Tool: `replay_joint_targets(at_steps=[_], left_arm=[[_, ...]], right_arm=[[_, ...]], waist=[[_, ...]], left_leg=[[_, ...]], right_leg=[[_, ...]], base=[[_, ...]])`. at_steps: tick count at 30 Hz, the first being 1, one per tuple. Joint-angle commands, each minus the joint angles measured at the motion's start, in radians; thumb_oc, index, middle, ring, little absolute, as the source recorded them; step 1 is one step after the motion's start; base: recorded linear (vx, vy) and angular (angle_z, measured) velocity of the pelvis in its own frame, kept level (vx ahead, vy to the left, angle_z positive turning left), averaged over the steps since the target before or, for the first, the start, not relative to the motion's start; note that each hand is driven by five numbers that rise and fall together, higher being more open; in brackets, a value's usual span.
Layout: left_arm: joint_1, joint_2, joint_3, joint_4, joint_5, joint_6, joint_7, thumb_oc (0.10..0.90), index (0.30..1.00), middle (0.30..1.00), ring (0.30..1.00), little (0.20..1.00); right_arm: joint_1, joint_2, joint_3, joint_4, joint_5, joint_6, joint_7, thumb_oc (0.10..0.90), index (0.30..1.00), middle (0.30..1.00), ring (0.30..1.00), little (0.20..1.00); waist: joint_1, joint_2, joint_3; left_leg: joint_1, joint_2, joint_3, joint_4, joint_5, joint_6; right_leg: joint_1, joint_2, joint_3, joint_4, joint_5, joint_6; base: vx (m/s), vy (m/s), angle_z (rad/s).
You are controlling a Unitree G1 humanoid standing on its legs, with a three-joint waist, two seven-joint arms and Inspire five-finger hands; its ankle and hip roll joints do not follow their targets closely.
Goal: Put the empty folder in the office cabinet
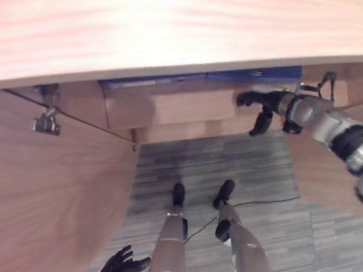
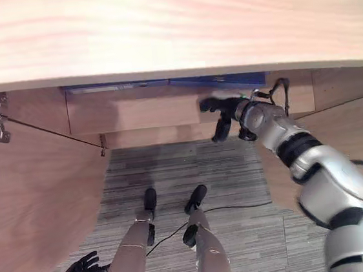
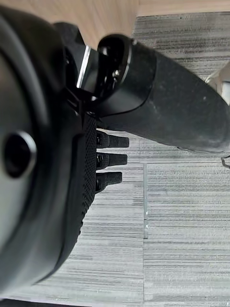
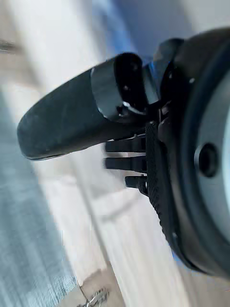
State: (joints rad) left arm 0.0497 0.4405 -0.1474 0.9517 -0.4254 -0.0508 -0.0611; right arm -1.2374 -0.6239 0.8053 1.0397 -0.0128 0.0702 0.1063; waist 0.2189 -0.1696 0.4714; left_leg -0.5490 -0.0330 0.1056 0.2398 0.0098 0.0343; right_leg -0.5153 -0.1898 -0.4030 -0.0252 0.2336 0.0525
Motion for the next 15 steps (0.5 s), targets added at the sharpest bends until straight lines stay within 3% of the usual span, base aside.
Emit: replay_joint_targets(at_steps=[1, 2, 5, 11, 15], left_arm=[[0.096, 0.014, -0.025, 0.059, -0.025, -0.006, 0.05, 0.8, 0.9, 0.9, 0.9, 0.9], [0.105, 0.01, -0.041, 0.028, -0.037, -0.011, 0.058, 0.8, 0.9, 0.9, 0.9, 0.9], [0.111, 0.006, -0.048, 0.01, -0.05, -0.015, 0.066, 0.8, 0.9, 0.9, 0.9, 0.9], [0.133, 0.004, -0.067, -0.035, -0.058, -0.016, 0.074, 0.8, 0.9, 0.9, 0.9, 0.9], [0.146, 0.037, -0.107, -0.092, -0.062, -0.017, 0.075, 0.8, 0.9, 0.9, 0.9, 0.9]], right_arm=[[-0.061, -0.091, -0.026, 0.065, 0.155, 0.008, -0.149, 0.8, 0.9, 0.9, 0.9, 0.9], [-0.079, -0.083, -0.066, 0.03, 0.222, -0.009, -0.19, 0.8, 0.9, 0.9, 0.9, 0.9], [-0.079, -0.07, -0.089, 0.002, 0.261, -0.022, -0.213, 0.8, 0.9, 0.9, 0.9, 0.9], [-0.105, -0.056, -0.08, 0.016, 0.252, -0.016, -0.227, 0.8, 0.9, 0.9, 0.9, 0.9], [-0.168, -0.01, -0.027, 0.207, 0.226, 0.014, -0.217, 0.8, 0.9, 0.9, 0.9, 0.9]], waist=[[0.017, 0.066, 0.044], [0.015, 0.075, 0.048], [0.012, 0.081, 0.048], [0.01, 0.094, 0.048], [0.022, 0.11, 0.049]], left_leg=[[0.029, 0.027, -0.049, -0.123, 0.022, -0.06], [0.016, 0.027, -0.047, -0.117, 0.021, -0.059], [0.003, 0.027, -0.047, -0.112, 0.019, -0.059], [-0.016, 0.026, -0.05, -0.109, 0.02, -0.058], [-0.041, 0.026, -0.051, -0.116, 0.029, -0.062]], right_leg=[[0.052, -0.048, 0.008, 0.086, -0.07, 0.103], [0.038, -0.048, 0.01, 0.087, -0.07, 0.103], [0.028, -0.049, 0.008, 0.088, -0.07, 0.102], [0.012, -0.049, 0.007, 0.089, -0.068, 0.102], [-0.009, -0.039, 0.003, 0.068, -0.053, 0.105]], base=[[-0.02, 0.03, -0.26], [0.0, 0.02, -0.05], [0.0, 0.006, 0.0], [0.0, 0.002, -0.02], [0.0, 0.0, -0.01]])
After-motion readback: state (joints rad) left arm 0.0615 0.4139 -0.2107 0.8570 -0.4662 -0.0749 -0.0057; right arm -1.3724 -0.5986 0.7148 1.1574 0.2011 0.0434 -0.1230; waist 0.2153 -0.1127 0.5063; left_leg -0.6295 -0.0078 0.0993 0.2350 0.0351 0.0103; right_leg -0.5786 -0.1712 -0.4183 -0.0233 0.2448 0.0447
